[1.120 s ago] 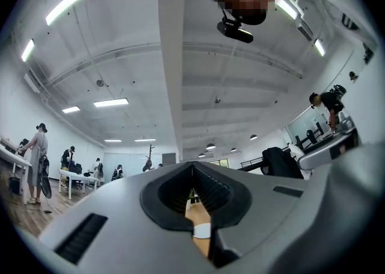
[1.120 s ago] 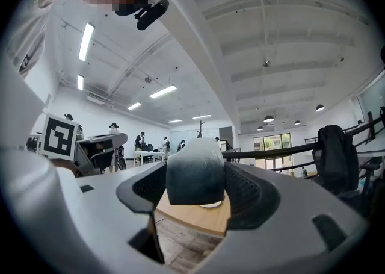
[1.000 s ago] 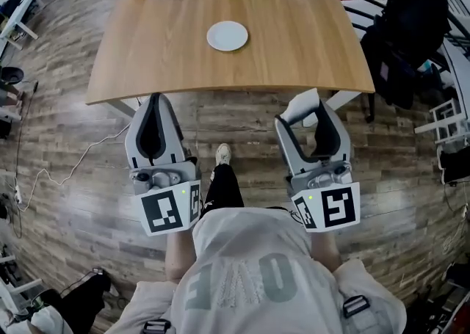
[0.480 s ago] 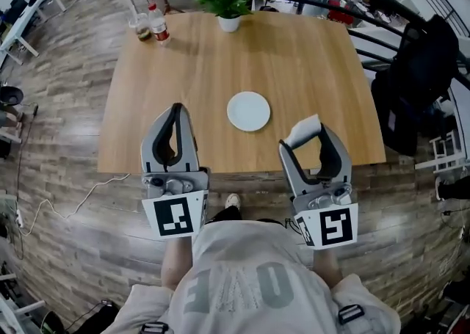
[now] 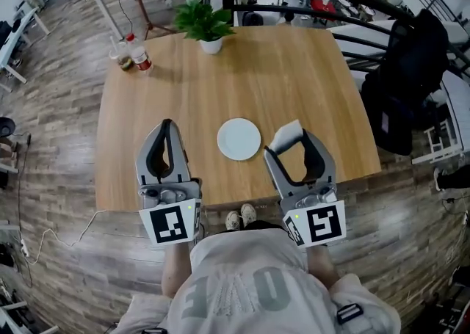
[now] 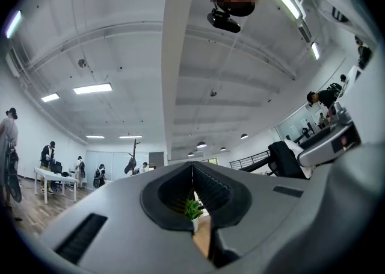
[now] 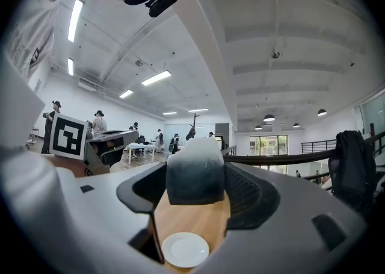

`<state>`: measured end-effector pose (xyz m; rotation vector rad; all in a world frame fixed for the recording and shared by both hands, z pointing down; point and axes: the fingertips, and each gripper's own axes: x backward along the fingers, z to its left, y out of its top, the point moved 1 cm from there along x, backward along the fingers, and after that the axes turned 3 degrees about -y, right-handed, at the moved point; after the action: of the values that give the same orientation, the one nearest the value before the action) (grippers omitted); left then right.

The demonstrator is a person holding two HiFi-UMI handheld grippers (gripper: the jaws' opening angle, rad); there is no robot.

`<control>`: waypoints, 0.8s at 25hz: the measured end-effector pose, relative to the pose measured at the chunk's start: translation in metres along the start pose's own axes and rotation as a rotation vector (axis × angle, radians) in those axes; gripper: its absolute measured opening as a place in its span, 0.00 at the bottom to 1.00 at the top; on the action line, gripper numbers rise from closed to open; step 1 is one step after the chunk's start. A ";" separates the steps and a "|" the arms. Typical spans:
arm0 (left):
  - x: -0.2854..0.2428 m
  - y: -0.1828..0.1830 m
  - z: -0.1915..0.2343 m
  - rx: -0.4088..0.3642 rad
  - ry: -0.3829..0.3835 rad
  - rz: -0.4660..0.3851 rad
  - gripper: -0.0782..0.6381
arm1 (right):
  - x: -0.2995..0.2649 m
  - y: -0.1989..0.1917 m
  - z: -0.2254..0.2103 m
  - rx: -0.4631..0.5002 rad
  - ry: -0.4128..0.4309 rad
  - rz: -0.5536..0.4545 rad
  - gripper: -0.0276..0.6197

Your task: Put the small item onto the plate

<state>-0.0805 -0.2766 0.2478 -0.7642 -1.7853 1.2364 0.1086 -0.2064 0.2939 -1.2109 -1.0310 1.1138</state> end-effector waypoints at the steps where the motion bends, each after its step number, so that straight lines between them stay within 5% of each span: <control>1: -0.003 -0.001 -0.002 0.003 -0.002 0.002 0.12 | -0.003 -0.001 -0.003 0.010 -0.001 0.002 0.51; 7: -0.014 0.000 -0.010 -0.008 -0.004 -0.018 0.12 | -0.034 -0.008 -0.009 0.117 0.026 0.050 0.51; 13: -0.009 -0.002 -0.017 -0.028 0.009 0.001 0.12 | -0.072 -0.023 -0.001 0.120 0.109 0.110 0.51; 20: 0.003 -0.017 -0.006 0.001 0.060 0.058 0.12 | -0.121 -0.106 0.010 0.045 0.202 0.329 0.51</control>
<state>-0.0770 -0.2775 0.2657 -0.8487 -1.7251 1.2394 0.0875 -0.3266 0.3997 -1.4591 -0.6646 1.2279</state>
